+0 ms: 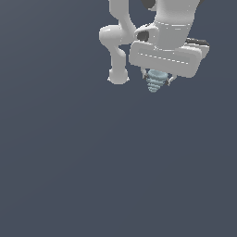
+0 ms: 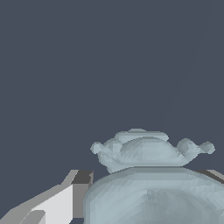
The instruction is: Pick up the object and move it to a goal position.
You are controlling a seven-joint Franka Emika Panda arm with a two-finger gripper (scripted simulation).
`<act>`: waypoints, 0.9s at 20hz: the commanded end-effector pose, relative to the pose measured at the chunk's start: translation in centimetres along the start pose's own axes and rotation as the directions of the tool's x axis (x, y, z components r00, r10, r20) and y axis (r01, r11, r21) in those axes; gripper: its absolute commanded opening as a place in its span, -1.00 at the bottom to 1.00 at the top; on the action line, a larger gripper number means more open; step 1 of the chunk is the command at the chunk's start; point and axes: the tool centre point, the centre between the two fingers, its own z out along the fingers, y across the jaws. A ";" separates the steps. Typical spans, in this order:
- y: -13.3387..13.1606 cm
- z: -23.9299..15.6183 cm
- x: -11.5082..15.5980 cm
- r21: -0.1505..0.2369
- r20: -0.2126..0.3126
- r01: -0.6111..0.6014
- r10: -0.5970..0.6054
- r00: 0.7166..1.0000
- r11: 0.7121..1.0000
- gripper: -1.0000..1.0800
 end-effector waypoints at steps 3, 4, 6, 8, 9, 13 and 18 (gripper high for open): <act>-1.2 -4.6 -1.2 -0.001 0.001 0.000 0.000 1.000 1.000 -1.00; -1.5 -5.5 -1.4 -0.001 0.001 0.000 0.000 1.000 1.000 -1.00; -1.9 -7.2 -1.8 0.000 0.002 0.001 -0.001 1.000 1.000 -1.00; -2.4 -8.6 -2.2 0.000 0.002 0.001 -0.001 1.000 1.000 -1.00; -2.5 -9.2 -2.3 0.000 0.002 0.001 -0.001 1.000 1.000 -1.00; -3.1 -11.2 -2.7 0.001 0.002 0.001 -0.001 1.000 1.000 -1.00; -3.6 -12.7 -3.0 0.001 0.002 0.001 -0.001 1.000 1.000 -1.00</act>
